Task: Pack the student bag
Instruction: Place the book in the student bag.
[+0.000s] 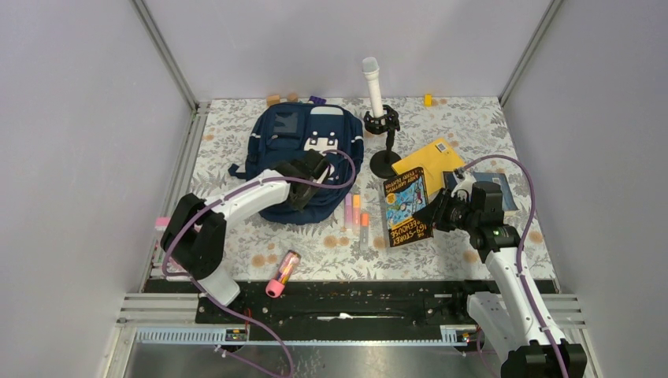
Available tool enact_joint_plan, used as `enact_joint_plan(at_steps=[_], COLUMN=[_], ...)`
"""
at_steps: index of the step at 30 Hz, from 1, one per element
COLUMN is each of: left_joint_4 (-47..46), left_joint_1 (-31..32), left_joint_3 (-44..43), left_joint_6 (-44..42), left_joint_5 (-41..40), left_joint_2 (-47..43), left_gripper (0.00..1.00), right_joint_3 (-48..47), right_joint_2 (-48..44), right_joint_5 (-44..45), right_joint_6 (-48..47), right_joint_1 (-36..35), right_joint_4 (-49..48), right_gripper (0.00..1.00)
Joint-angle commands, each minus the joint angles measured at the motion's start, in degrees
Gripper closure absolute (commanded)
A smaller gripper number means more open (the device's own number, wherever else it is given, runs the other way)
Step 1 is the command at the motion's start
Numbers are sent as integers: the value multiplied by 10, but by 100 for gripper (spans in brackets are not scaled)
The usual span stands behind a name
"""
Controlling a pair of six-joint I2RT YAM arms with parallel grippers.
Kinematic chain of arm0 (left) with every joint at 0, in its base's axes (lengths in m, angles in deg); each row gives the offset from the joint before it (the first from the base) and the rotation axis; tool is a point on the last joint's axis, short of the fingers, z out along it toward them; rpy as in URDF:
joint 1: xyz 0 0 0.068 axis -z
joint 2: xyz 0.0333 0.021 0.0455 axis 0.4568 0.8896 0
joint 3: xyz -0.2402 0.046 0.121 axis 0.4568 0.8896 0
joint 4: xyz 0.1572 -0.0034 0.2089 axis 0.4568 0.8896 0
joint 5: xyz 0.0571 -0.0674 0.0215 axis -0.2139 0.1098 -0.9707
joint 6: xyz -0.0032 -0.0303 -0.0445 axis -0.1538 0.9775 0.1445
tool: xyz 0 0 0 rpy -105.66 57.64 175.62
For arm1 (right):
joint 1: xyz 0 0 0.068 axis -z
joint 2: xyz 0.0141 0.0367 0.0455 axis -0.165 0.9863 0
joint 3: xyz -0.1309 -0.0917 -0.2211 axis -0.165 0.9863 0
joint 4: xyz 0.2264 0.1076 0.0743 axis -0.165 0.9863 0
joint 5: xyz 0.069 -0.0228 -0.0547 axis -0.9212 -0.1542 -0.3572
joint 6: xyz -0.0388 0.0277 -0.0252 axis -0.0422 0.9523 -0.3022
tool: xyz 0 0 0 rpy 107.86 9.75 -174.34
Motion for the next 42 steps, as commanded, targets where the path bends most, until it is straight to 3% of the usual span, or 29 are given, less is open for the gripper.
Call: enact_joint_plan(at_steps=[1, 14, 28, 35, 42], left_joint_4=[5, 10, 39, -20, -62], left_joint_1=[-3, -3, -3, -2, -2], left_joint_3=[-36, -99, -224, -170, -212], left_joint_6=[18, 47, 102, 118, 130], left_joint_5=[-8, 75, 299, 232, 212], left_joint_2=[-23, -80, -21, -64, -113], left_gripper=[100, 100, 100, 100, 100], right_joint_3=[-5, -20, -4, -2, -23], right_joint_2=[-13, -26, -26, -41, -63], right_joint_5=[-24, -23, -23, -34, -88], right_joint_6=[-3, 9, 5, 25, 116], right_joint_1=[-3, -3, -3, -3, -3], right_joint_4=[-27, -15, 6, 8, -26], right_gripper=[100, 100, 100, 100, 100])
